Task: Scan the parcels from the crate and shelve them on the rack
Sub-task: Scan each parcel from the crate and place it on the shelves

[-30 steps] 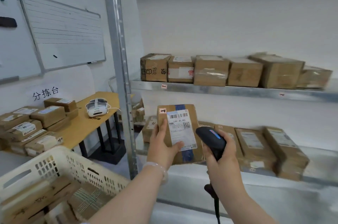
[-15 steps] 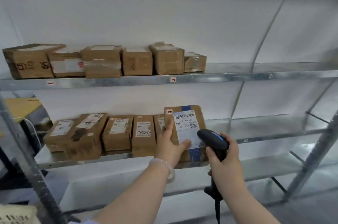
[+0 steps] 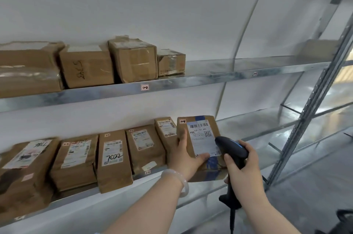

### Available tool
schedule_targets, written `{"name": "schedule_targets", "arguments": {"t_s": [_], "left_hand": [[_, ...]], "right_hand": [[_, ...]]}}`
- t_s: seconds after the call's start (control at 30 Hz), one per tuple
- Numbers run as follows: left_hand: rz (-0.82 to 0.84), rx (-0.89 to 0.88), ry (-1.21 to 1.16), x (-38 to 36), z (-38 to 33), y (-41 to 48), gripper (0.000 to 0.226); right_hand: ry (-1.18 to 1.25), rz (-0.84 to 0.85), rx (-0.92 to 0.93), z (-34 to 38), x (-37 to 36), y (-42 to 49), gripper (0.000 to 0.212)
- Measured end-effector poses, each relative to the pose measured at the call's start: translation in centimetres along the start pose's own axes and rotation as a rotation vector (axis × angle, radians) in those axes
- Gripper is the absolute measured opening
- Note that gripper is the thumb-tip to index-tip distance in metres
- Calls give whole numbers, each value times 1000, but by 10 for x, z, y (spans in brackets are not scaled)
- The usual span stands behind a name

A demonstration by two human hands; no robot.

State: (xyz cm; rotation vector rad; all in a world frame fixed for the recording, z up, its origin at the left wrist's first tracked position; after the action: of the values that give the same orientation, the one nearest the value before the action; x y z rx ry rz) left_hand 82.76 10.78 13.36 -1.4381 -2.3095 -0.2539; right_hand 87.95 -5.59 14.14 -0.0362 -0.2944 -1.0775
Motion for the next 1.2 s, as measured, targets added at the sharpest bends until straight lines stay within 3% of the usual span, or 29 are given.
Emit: {"name": "schedule_targets", "arguments": {"t_s": [0.1,0.23,0.4,0.83,1.07,1.2], "left_hand": [[69,-11,-2,-9,3,21,118],[134,17,165,-15,2,43,131],[196,33,213,-24,9,79,135],[-2,165,224,-51,9,183,133],[-69,441,715,-50,25,208,114],[-28,558,866,-45,33,213,106]], "right_hand": [[-5,-55,-24,-9,3,19,47],[-10,-103,-57,-22,8,42,47],[-9,-92,-101,-43,10,83,47],[31,159,-154,-89,34,230,46],[42,329,-210,-112,22,271,46],[44,415,-238,-124,8,286,48]]}}
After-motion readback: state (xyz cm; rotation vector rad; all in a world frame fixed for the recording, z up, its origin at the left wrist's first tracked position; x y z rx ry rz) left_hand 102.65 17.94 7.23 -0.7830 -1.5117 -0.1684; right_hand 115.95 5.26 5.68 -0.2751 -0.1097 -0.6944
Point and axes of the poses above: each hand's wrist, its own y-axis towards the middle knuckle, its own x-axis out of the back of the hand, z = x × y, the point moved 1 cm from there along y, towards the middle knuckle, and after that the axes turned 13 degrees about z, right-handed, at the moved point
